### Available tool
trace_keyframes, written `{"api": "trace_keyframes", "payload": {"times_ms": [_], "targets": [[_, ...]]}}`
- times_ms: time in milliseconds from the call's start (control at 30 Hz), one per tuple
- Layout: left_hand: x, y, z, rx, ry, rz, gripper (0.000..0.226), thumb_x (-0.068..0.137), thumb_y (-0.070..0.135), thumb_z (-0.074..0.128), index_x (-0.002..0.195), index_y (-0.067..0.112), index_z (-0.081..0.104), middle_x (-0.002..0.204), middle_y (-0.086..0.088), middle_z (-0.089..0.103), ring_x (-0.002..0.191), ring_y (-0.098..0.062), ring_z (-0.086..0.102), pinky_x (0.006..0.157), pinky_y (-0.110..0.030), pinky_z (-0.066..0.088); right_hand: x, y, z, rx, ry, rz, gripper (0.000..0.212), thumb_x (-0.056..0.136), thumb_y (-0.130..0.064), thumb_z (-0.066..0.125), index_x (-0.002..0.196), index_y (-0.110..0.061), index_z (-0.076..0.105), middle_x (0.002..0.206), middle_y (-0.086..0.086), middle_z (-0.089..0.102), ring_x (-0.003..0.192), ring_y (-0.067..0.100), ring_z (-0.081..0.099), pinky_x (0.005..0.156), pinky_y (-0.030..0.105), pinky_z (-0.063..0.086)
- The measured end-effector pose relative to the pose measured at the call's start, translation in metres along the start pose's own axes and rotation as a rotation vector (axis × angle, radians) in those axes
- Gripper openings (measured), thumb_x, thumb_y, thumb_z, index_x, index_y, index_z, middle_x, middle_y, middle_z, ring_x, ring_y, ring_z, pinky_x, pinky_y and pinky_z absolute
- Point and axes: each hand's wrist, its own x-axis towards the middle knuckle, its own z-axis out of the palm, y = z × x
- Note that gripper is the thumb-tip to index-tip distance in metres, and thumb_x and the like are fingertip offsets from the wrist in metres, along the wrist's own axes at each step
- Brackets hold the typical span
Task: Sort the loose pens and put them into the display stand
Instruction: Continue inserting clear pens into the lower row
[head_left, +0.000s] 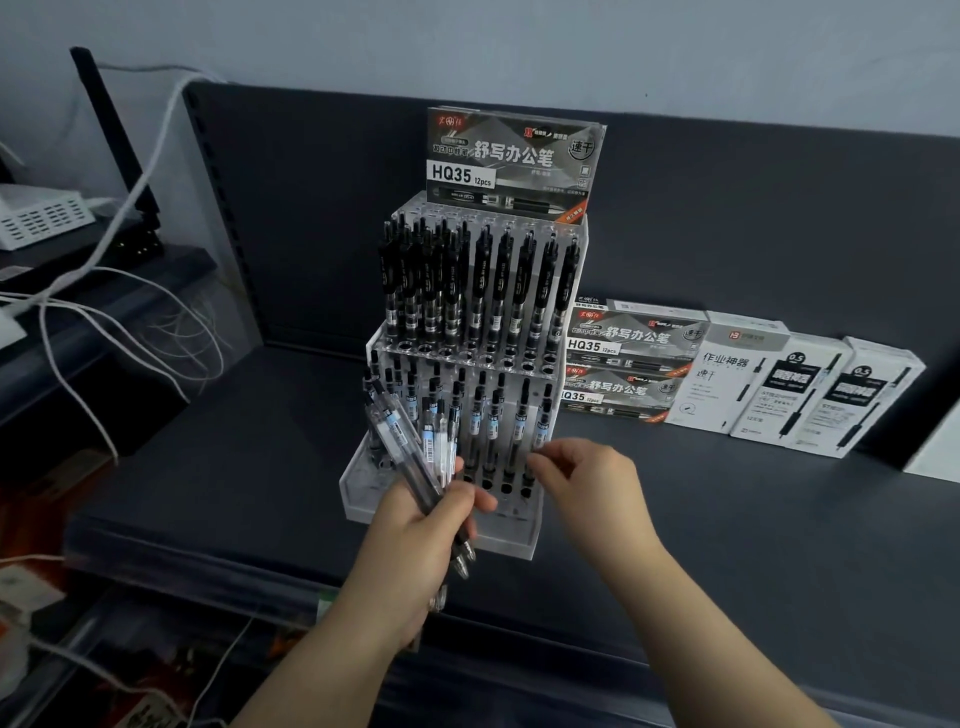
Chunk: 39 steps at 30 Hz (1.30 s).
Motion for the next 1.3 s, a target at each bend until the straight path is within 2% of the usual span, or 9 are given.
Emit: {"api": "trace_keyframes", "payload": {"times_ms": [133,233,333,567,767,933,1067,1133,1300], "targets": [[0.002,0.000,-0.003,0.034,-0.012,-0.015,0.019,0.094,0.012,0.051,0.088,0.000,0.065,0.056,0.008,0.061,0.058,-0.008,0.053,0.060,-0.014,0.048,0.000,-0.002,0.001,-0.040,0.002,0.003,0.015,0.088,-0.027,0.062,0.091,-0.017,0.072,0.065,-0.013,0.058,0.060,-0.003,0.052,0.051,0.004,0.034],[0.002,0.000,-0.009,0.048,-0.029,-0.044,0.029,0.093,0.015,0.053,0.072,0.014,0.072,0.060,-0.001,0.058,0.061,-0.012,0.054,0.070,-0.026,0.047,-0.006,-0.006,0.002,-0.017,0.066,0.038,0.009,0.085,-0.029,0.066,0.085,-0.021,0.064,0.074,-0.007,0.059,0.067,0.004,0.054,0.055,0.011,0.037],[0.002,0.003,-0.017,-0.017,-0.033,-0.077,0.033,0.093,0.017,0.055,0.067,0.027,0.074,0.076,-0.014,0.063,0.065,-0.014,0.054,0.074,-0.036,0.044,-0.017,-0.019,0.003,0.066,0.130,0.034,0.024,0.083,-0.030,0.068,0.068,-0.022,0.051,0.068,-0.002,0.055,0.060,0.008,0.048,0.052,0.016,0.034],[-0.003,0.010,-0.047,-0.078,-0.173,-0.075,0.019,0.093,0.005,0.050,0.086,0.008,0.067,0.059,0.001,0.059,0.059,-0.013,0.052,0.052,-0.020,0.044,-0.035,-0.066,0.030,0.582,-0.374,0.071,0.012,0.086,-0.021,0.066,0.081,-0.010,0.068,0.062,0.002,0.063,0.055,0.005,0.056,0.051,0.011,0.042],[0.002,0.009,-0.082,-0.118,-0.160,-0.093,0.018,0.094,0.004,0.049,0.096,0.009,0.066,0.079,-0.009,0.073,0.061,-0.017,0.064,0.059,-0.030,0.052,-0.035,-0.089,0.052,0.749,-0.248,0.162,0.016,0.087,-0.013,0.063,0.072,-0.008,0.066,0.052,-0.006,0.060,0.044,0.000,0.049,0.048,0.013,0.040],[0.004,0.004,-0.105,-0.124,-0.137,-0.078,0.020,0.095,0.006,0.048,0.092,0.010,0.067,0.076,-0.005,0.073,0.063,-0.017,0.067,0.062,-0.031,0.054,-0.042,-0.104,0.072,0.584,-0.377,0.123,0.014,0.086,-0.020,0.065,0.076,-0.013,0.073,0.066,0.001,0.068,0.056,0.003,0.059,0.056,0.015,0.044],[0.013,-0.003,-0.127,-0.150,-0.040,-0.097,0.008,0.092,0.007,0.054,0.091,0.004,0.061,0.085,-0.009,0.074,0.081,-0.022,0.070,0.078,-0.038,0.053,-0.033,-0.115,0.072,0.448,-0.088,0.137,0.018,0.086,-0.026,0.064,0.070,-0.018,0.065,0.056,-0.004,0.061,0.045,0.002,0.046,0.048,0.019,0.041],[0.018,-0.006,-0.138,-0.153,0.026,-0.117,0.007,0.094,0.009,0.052,0.093,0.008,0.059,0.084,-0.004,0.075,0.082,-0.017,0.071,0.075,-0.034,0.053,-0.025,-0.120,0.069,0.413,0.069,0.106,0.017,0.087,-0.027,0.063,0.073,-0.017,0.065,0.061,0.001,0.066,0.043,0.002,0.046,0.048,0.022,0.042],[0.021,-0.007,-0.151,-0.146,0.043,-0.128,0.010,0.095,0.009,0.050,0.089,0.009,0.057,0.061,-0.004,0.062,0.048,-0.013,0.052,0.052,-0.032,0.047,-0.016,-0.125,0.082,0.265,0.164,0.038,0.015,0.089,-0.029,0.061,0.082,-0.017,0.065,0.066,-0.003,0.067,0.040,-0.004,0.048,0.042,0.011,0.035]]}}
